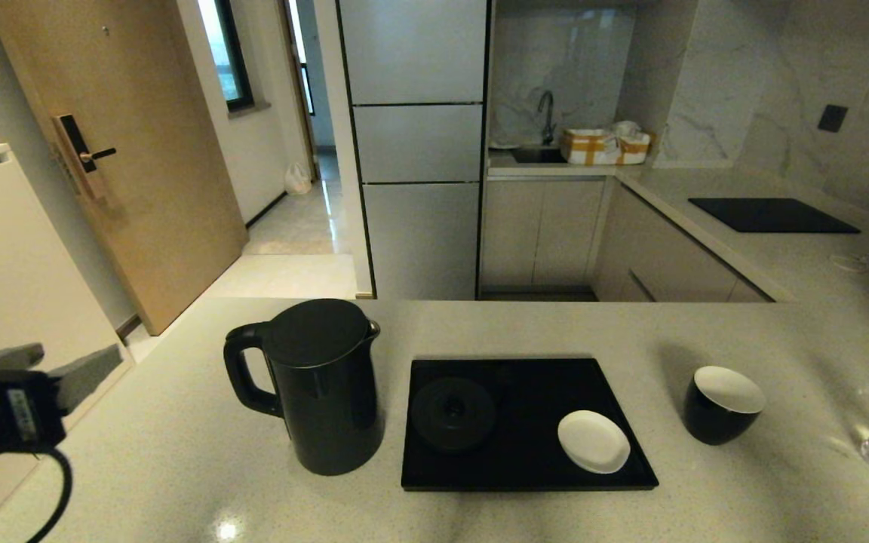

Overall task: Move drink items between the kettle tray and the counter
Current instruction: Return the kettle to its original position

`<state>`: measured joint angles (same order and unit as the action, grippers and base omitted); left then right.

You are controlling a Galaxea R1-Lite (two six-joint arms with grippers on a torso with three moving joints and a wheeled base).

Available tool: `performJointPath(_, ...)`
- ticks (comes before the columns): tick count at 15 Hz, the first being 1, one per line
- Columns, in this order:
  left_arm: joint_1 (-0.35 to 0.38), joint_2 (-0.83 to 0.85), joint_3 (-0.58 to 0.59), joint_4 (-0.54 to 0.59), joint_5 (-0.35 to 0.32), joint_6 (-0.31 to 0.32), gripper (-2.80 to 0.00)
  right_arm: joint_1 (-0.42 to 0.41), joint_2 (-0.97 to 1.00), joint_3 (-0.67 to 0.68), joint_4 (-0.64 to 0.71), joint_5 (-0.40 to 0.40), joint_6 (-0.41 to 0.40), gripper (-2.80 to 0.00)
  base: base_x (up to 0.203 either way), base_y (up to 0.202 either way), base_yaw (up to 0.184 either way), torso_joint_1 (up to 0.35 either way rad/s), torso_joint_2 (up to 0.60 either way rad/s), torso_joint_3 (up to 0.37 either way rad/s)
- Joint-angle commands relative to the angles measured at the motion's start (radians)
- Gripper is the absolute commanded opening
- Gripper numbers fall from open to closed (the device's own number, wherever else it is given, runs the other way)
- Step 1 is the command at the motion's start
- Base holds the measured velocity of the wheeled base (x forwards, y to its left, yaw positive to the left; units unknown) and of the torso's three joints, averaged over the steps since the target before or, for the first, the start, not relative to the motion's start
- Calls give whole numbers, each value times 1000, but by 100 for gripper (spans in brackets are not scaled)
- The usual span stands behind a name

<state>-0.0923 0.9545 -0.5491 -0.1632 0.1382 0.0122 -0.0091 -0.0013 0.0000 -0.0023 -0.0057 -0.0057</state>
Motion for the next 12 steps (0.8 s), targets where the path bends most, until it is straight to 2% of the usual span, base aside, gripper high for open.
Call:
performJointPath(1,0,-176,-41,221,4,-14,-280,0,0,0,-1,0,0,-280,0,0,0,0,0,0)
performJointPath(5,16,-441,-318,749,-6,-99,-280,0,0,0,-1,0,0,-280,0,0,0,0,0,0)
performJointPath(6,21,-457,-337,788,-10,-116,-280,0,0,0,-1,0,0,-280,0,0,0,0,0,0)
performJointPath(8,54,-522,-375,904,-39,-104,-280,0,0,0,-1,0,0,-280,0,0,0,0,0,0)
performJointPath(10,68,-704,-385,1029,-69,-77,-280,0,0,0,-1,0,0,-280,0,0,0,0,0,0)
performJointPath(12,80,-898,-348,1117,-116,-51,-280,0,0,0,-1,0,0,-280,0,0,0,0,0,0)
